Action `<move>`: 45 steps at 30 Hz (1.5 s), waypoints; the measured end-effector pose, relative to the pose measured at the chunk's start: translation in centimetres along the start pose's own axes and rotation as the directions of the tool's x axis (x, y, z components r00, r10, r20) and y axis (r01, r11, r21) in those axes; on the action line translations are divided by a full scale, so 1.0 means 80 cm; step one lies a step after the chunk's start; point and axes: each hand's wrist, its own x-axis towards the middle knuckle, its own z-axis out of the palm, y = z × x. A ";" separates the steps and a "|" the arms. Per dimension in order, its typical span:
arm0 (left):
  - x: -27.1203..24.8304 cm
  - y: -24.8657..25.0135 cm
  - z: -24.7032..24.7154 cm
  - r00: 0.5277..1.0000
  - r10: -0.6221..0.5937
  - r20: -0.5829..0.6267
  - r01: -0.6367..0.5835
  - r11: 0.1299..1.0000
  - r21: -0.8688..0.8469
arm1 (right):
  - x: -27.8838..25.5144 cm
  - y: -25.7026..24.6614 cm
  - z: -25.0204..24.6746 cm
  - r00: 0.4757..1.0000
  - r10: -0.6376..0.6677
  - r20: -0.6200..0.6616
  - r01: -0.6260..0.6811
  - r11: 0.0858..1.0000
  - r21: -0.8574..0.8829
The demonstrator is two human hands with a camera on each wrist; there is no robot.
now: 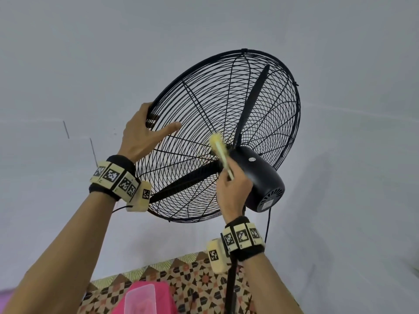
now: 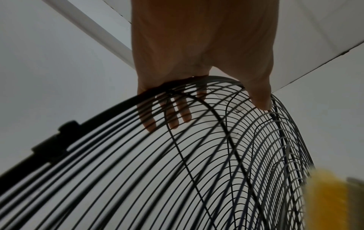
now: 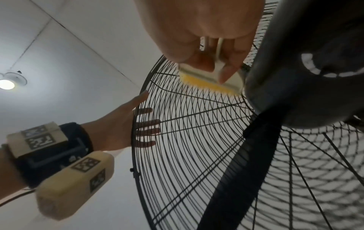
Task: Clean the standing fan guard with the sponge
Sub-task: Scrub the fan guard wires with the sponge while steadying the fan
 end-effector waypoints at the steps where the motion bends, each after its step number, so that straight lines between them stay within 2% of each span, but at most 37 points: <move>1: 0.001 0.001 0.001 1.000 0.005 -0.002 -0.005 1.000 0.005 | 0.007 -0.001 0.002 0.999 -0.017 -0.045 0.018 1.000 0.021; 3: 0.001 0.002 0.003 1.000 0.010 -0.010 -0.010 1.000 0.013 | 0.008 -0.004 0.009 0.997 -0.064 -0.045 0.063 0.998 -0.009; 5: 0.000 0.000 0.003 1.000 0.003 -0.017 -0.003 1.000 0.015 | -0.005 -0.001 0.013 0.994 -0.086 0.067 0.090 0.994 -0.061; 8: -0.001 -0.006 -0.002 1.000 -0.002 -0.019 0.003 1.000 0.014 | -0.023 0.003 0.004 0.967 -0.045 0.250 0.075 0.991 -0.113; 10: -0.005 -0.014 -0.005 1.000 0.003 -0.008 -0.003 1.000 0.011 | -0.019 -0.009 -0.005 0.960 -0.072 0.271 0.107 0.987 -0.118; 13: -0.023 -0.035 0.000 0.999 -0.025 0.028 0.026 0.999 -0.022 | 0.003 -0.058 -0.014 0.961 -0.137 0.239 0.155 0.986 -0.056; 15: -0.037 -0.052 0.005 0.998 -0.051 0.031 0.052 0.997 -0.048 | 0.016 -0.105 -0.014 0.952 -0.158 0.261 0.142 0.987 0.077; 17: -0.044 -0.062 0.007 0.998 -0.058 0.026 0.059 0.996 -0.064 | 0.027 -0.148 -0.006 0.932 -0.248 0.265 0.207 0.963 0.172; 20: -0.047 -0.068 0.002 0.997 -0.071 0.040 0.074 0.993 -0.087 | 0.041 -0.188 0.028 0.873 -0.399 0.282 0.366 0.916 0.162; 23: -0.058 -0.076 0.004 0.989 -0.146 0.037 0.149 0.985 -0.090 | 0.055 -0.208 0.070 0.807 -0.460 0.370 0.439 0.887 0.145; 28: -0.067 -0.077 0.006 0.974 -0.218 0.058 0.224 0.967 -0.118 | 0.069 -0.220 0.116 0.653 -0.437 0.619 0.499 0.863 0.083; 30: -0.065 -0.080 0.004 0.972 -0.223 0.073 0.231 0.965 -0.124 | 0.077 -0.223 0.114 0.568 -0.385 0.727 0.543 0.839 0.020; 33: -0.067 -0.087 0.006 0.978 -0.201 0.061 0.206 0.974 -0.097 | 0.096 -0.230 0.090 0.444 -0.341 0.829 0.658 0.752 -0.042; 35: -0.068 -0.088 0.007 0.981 -0.190 0.048 0.194 0.976 -0.097 | 0.100 -0.235 0.079 0.428 -0.356 0.831 0.696 0.716 -0.051; 38: -0.067 -0.078 0.006 0.974 -0.217 0.068 0.223 0.970 -0.100 | 0.090 -0.239 0.081 0.464 -0.478 0.745 0.679 0.733 0.047; 39: -0.067 -0.075 0.006 0.972 -0.223 0.075 0.230 0.968 -0.096 | 0.085 -0.240 0.085 0.457 -0.493 0.740 0.680 0.730 0.066; 42: -0.069 -0.073 0.002 0.971 -0.225 0.078 0.232 0.969 -0.089 | 0.086 -0.239 0.088 0.391 -0.463 0.795 0.739 0.674 0.029; 45: -0.072 -0.075 0.002 0.973 -0.221 0.066 0.226 0.969 -0.095 | 0.098 -0.246 0.077 0.380 -0.405 0.831 0.773 0.632 -0.045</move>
